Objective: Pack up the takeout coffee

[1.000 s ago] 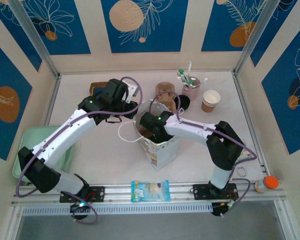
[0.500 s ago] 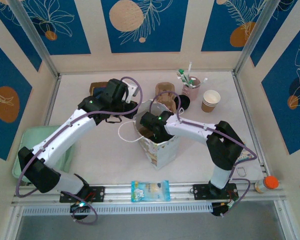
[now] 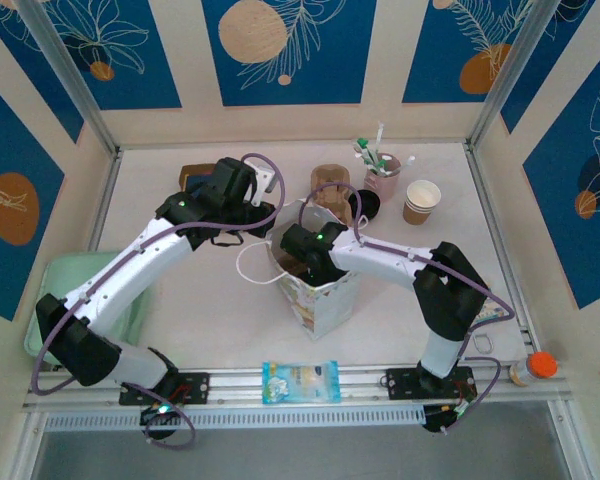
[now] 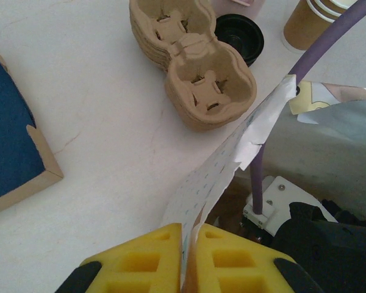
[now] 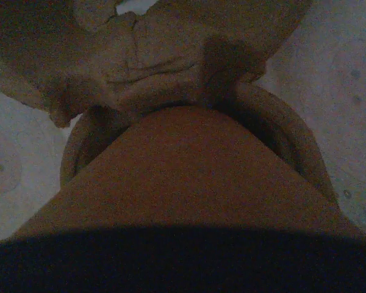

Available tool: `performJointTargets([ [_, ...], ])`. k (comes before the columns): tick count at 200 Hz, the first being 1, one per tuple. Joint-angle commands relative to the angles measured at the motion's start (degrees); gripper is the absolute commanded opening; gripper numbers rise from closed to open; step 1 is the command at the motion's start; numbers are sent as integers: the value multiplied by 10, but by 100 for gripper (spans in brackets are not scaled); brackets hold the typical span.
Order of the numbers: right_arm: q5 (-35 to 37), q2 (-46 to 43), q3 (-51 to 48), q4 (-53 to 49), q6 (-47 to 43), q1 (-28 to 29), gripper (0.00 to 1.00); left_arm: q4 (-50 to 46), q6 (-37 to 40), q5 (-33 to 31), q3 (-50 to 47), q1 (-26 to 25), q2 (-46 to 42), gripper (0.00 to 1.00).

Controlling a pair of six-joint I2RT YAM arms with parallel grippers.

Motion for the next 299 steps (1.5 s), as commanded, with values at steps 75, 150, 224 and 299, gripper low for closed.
performJointTargets([
  [75, -6, 0, -9, -20, 4, 9, 37, 5, -1, -23, 11, 0, -31, 12],
  [150, 4, -47, 50, -79, 7, 22, 37, 2, 2, -33, 18, 0, -25, 13],
  [224, 5, -83, 93, -120, 8, 20, 37, 1, 2, -37, 18, 1, -32, 12],
  [299, 11, -90, 130, -138, 38, 38, 37, 4, -1, -34, 16, 0, -34, 12],
])
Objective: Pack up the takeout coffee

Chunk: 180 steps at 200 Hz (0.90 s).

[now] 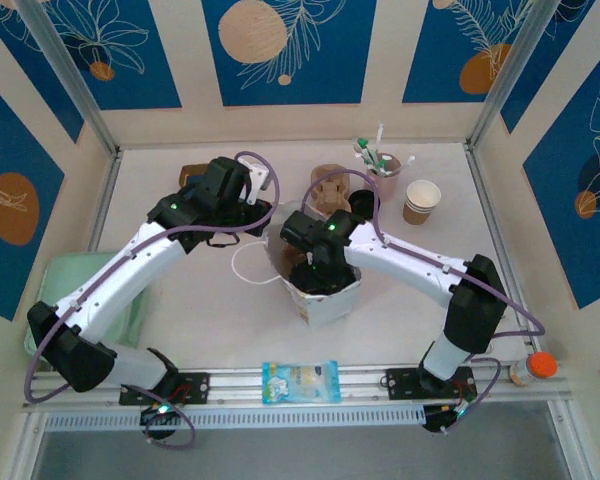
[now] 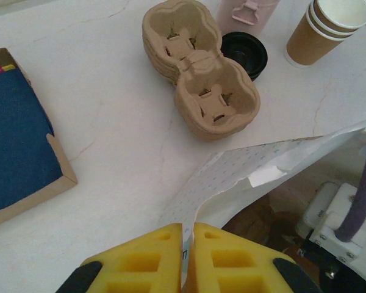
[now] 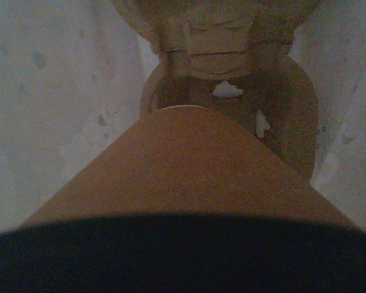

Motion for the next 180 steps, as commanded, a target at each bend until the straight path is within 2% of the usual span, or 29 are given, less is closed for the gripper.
performJointTargets([
  [1, 4, -17, 33, -29, 27, 9, 37, 3, -1, -14, 14, 0, -13, 12],
  [43, 20, -26, 65, -53, 33, 13, 37, 9, -2, -14, 7, 0, -11, 12],
  [180, 48, -29, 69, -90, 37, 17, 37, 4, -7, -19, 15, 0, -10, 12],
])
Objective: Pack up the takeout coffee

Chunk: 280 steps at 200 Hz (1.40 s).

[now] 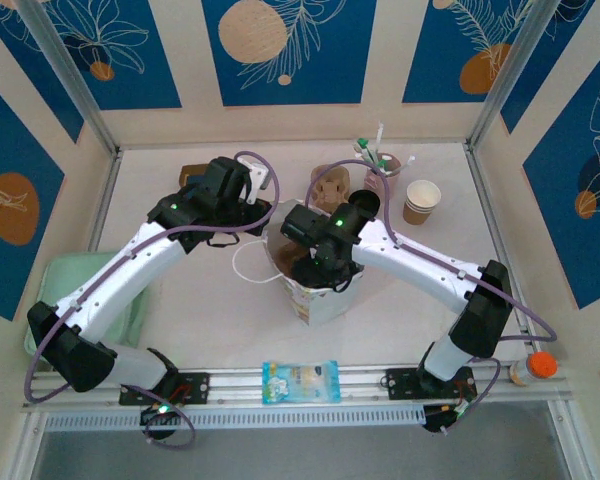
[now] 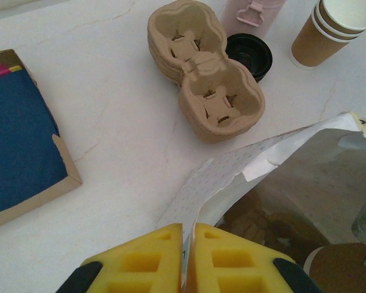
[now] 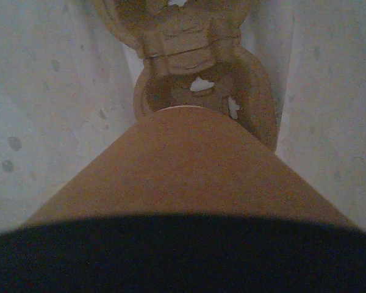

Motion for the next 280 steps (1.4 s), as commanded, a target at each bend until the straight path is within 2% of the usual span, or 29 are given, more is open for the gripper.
performJointTargets([
  [1, 11, -9, 16, -32, 12, 4, 37, 3, -7, -10, 15, 0, -10, 12],
  [187, 19, 5, 33, -49, 11, 14, 37, 45, -7, 0, -16, -6, -52, 10],
  [280, 3, 23, 13, -71, 12, 17, 37, 47, -7, -32, -22, -6, -44, 9],
])
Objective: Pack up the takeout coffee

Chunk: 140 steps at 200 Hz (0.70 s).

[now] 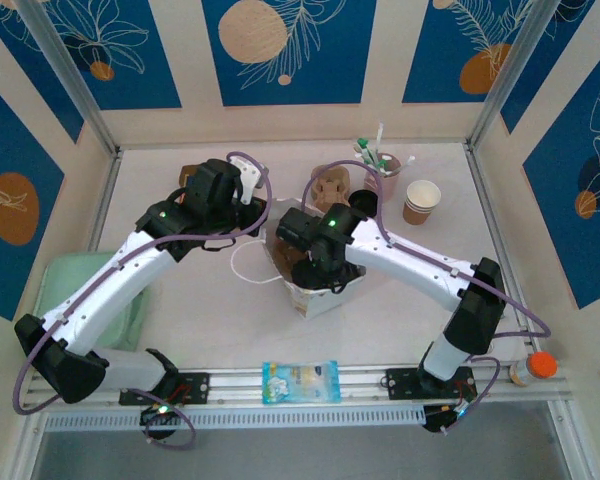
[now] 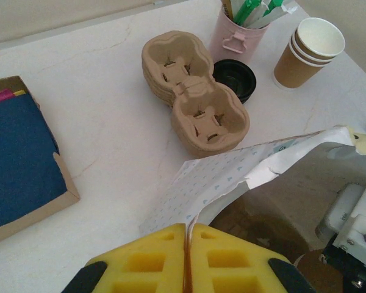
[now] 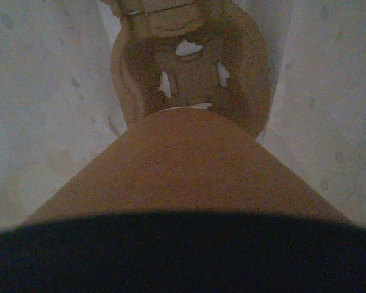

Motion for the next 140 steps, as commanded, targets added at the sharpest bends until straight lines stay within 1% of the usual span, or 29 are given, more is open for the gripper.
performJointTargets([
  [1, -12, 2, -8, -39, 7, 4, 37, 20, -7, -30, -6, -2, -4, 9],
  [63, -28, 0, -37, -25, 10, 4, 37, 18, -12, -54, -9, -2, -3, 9],
  [105, -41, 2, -65, -1, 8, -5, 37, 22, -17, -51, -9, -2, 0, 9],
  [140, -50, 6, -69, 10, 2, -10, 37, 21, -19, -48, -8, -2, 3, 9],
])
